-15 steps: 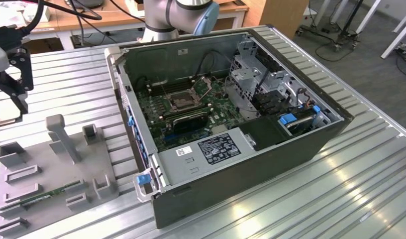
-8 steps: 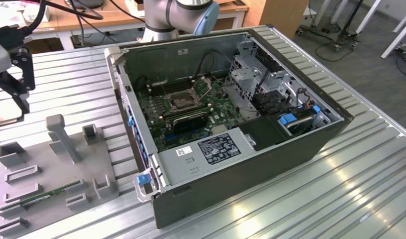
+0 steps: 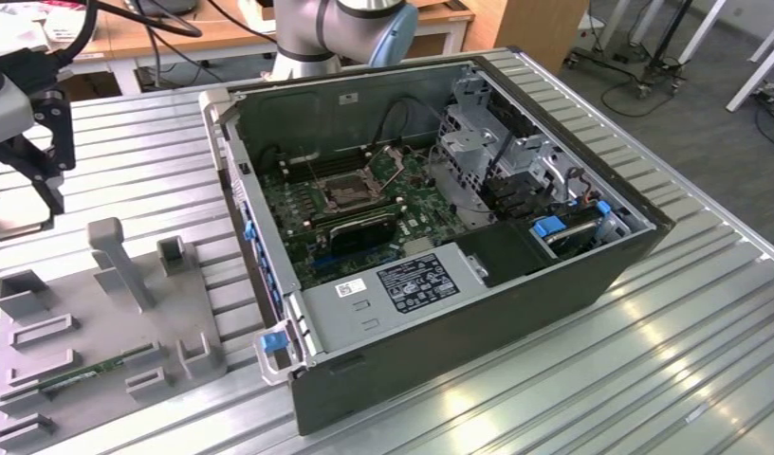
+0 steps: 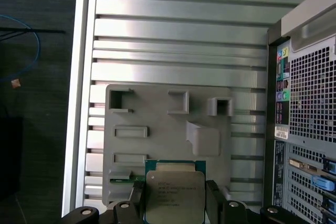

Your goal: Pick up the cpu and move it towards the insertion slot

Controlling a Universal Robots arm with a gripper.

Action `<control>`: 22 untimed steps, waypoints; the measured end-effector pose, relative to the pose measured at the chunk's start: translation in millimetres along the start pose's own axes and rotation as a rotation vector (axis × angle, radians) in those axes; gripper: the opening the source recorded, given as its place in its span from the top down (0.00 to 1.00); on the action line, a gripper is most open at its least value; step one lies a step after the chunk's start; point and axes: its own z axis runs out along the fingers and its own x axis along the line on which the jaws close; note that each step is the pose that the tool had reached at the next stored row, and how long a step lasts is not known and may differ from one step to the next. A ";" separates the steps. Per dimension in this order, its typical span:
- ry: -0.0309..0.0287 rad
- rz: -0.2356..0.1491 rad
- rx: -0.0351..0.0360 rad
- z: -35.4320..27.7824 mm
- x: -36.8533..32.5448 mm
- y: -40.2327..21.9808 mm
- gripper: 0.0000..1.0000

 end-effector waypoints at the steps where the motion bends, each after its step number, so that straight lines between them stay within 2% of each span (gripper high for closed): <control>1: 0.0000 0.000 0.0000 0.0 -0.8 0.0 0.45; 13: -0.0001 0.000 0.0000 0.0 -11.7 -0.4 0.45; 22: -0.0001 0.000 -0.0001 0.0 -24.1 -0.8 0.45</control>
